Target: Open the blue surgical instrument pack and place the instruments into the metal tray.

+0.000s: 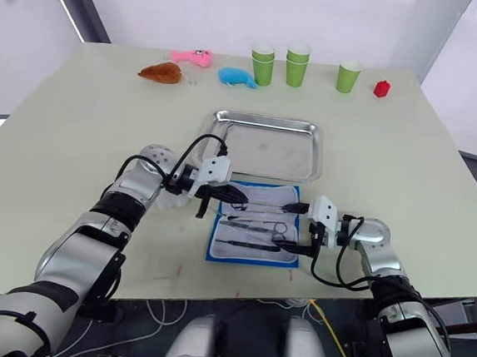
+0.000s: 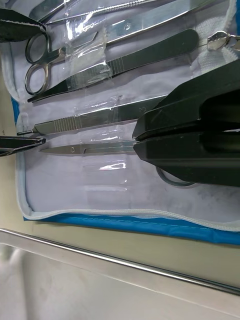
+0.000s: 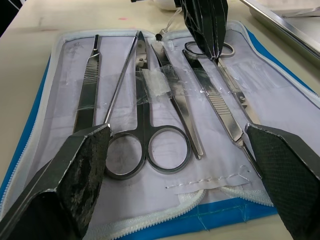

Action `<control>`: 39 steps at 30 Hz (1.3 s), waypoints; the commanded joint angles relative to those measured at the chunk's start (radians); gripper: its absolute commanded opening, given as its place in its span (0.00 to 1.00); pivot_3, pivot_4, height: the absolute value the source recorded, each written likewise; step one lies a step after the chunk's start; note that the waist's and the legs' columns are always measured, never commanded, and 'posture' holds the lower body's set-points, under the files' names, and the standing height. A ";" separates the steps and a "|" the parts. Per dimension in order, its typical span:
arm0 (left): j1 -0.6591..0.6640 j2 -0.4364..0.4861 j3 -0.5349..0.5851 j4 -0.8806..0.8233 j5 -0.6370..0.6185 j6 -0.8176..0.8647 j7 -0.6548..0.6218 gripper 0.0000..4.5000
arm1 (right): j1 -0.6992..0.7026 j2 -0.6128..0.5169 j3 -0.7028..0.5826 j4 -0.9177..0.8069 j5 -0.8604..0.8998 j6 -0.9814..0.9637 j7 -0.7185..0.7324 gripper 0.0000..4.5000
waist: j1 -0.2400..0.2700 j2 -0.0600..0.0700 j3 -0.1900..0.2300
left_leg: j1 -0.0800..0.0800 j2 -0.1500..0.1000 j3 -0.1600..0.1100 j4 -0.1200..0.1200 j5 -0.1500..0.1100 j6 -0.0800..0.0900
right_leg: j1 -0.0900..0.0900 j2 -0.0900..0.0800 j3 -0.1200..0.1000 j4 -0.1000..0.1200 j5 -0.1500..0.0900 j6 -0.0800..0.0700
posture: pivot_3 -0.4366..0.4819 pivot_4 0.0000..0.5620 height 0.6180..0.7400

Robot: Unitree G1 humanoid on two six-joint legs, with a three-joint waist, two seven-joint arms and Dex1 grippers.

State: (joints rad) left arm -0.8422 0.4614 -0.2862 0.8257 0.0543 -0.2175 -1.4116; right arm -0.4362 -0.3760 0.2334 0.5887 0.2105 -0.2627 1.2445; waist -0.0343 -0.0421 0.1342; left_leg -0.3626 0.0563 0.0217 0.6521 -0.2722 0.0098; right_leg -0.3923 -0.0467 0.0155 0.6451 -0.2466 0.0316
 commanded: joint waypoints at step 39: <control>-0.057 0.085 -0.039 -0.262 0.018 0.247 -0.084 0.01 | 0.029 -0.016 0.054 0.151 -0.118 0.042 -0.048 1.00 | -0.003 0.001 0.003 | -0.001 0.000 0.000 0.000 0.000 0.000 | -0.001 0.000 0.001 0.000 0.000 0.000 | 0.48 0.27 1.00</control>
State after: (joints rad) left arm -0.8681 0.5443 -0.3246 0.6032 0.0758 0.0283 -1.4981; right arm -0.4531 -0.3732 0.2377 0.6027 0.2105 -0.2637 1.2448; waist -0.0378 -0.0406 0.1370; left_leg -0.3634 0.0567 0.0216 0.6521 -0.2721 0.0098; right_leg -0.3937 -0.0465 0.0163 0.6451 -0.2467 0.0319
